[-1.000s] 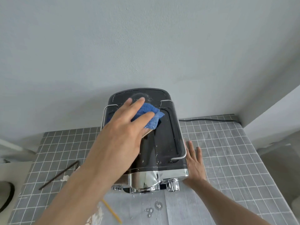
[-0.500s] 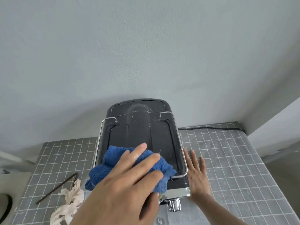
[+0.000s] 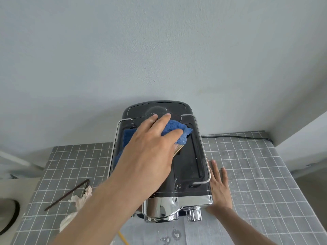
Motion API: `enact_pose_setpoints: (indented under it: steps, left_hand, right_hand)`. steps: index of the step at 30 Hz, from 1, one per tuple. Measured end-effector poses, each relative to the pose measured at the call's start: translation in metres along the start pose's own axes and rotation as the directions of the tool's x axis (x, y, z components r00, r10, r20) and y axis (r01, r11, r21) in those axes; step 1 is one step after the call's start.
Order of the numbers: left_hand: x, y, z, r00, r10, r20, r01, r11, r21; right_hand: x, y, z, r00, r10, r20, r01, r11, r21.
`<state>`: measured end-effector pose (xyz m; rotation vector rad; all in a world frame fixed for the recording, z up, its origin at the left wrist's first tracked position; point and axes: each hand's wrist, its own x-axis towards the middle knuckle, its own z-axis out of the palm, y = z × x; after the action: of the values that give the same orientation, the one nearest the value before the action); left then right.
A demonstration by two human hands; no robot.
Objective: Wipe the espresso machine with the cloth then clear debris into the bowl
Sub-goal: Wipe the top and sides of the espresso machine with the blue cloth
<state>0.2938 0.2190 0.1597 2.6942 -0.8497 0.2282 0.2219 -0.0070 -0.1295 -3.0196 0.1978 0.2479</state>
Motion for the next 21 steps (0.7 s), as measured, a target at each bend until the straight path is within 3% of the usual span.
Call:
enact_pose_setpoints:
  steps: [5,9,15,21]
  left_hand:
    - [0.013,0.006,0.005,0.999,0.026,-0.046,-0.025,1.000,0.013]
    - [-0.011,0.008,-0.010,0.982,0.186,0.026,-0.185,0.982,-0.032]
    - [-0.050,0.009,-0.026,0.940,0.313,0.139,-0.297,0.947,-0.124]
    - [-0.031,0.010,-0.026,0.941,0.291,0.171,-0.299,0.954,0.022]
  right_hand:
    - [-0.002,-0.001,-0.005,1.000,-0.005,0.000,0.005,1.000,0.022]
    - [-0.002,-0.002,-0.006,1.000,0.001,0.009,-0.002,1.000,0.013]
    - [-0.003,-0.002,-0.013,1.000,-0.007,0.010,0.007,0.999,0.042]
    - [-0.003,-0.004,-0.013,1.000,-0.012,0.014,0.012,1.000,0.019]
